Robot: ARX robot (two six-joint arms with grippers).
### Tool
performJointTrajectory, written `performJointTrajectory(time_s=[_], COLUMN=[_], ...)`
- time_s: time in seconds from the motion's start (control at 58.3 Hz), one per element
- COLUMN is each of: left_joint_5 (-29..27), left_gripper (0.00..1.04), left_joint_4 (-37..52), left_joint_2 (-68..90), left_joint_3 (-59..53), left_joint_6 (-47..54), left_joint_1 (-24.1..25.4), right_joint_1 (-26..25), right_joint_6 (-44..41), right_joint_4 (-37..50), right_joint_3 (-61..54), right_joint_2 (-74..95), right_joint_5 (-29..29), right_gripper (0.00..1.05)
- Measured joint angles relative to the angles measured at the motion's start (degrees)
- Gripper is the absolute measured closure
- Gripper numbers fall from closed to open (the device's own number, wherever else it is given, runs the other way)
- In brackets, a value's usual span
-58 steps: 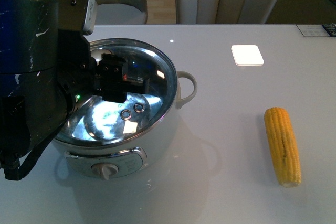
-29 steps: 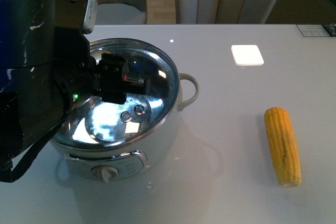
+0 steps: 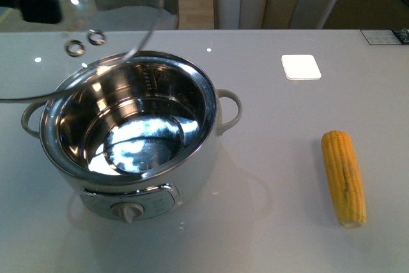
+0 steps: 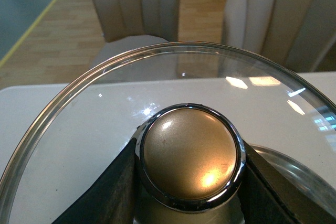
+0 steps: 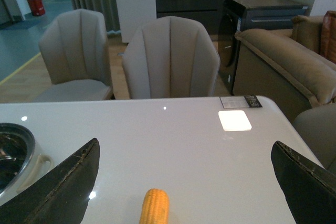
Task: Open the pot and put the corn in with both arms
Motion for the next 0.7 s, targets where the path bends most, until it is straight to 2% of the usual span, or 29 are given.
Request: performJointTrajectory(time_s=[0.223, 0.377, 0.531, 0.703], left_joint_5=[4.1, 8.7, 11.6, 14.0], left_gripper=[0.61, 0.61, 0.61, 0.61], left_joint_4=[4.7, 15.1, 22.3, 29.5], left_joint_2=[0.3, 9.2, 18.3, 28.5], left_joint_3=[-4.9, -7.8, -8.0, -7.4], left_joint_6=[2.4, 5.2, 6.3, 7.0], left_joint_1=[14.8, 28.6, 34.8, 38.9], right_joint_1=[0.0, 0.0, 0.0, 0.0], right_joint_6=[0.0, 0.0, 0.0, 0.0], right_joint_4=[0.0, 0.0, 0.0, 0.0], right_joint_3=[0.0, 0.0, 0.0, 0.0], right_joint_2=[0.0, 0.0, 0.0, 0.0], right_joint_5=[0.0, 0.0, 0.0, 0.0], right_gripper=[0.09, 0.09, 0.09, 0.09])
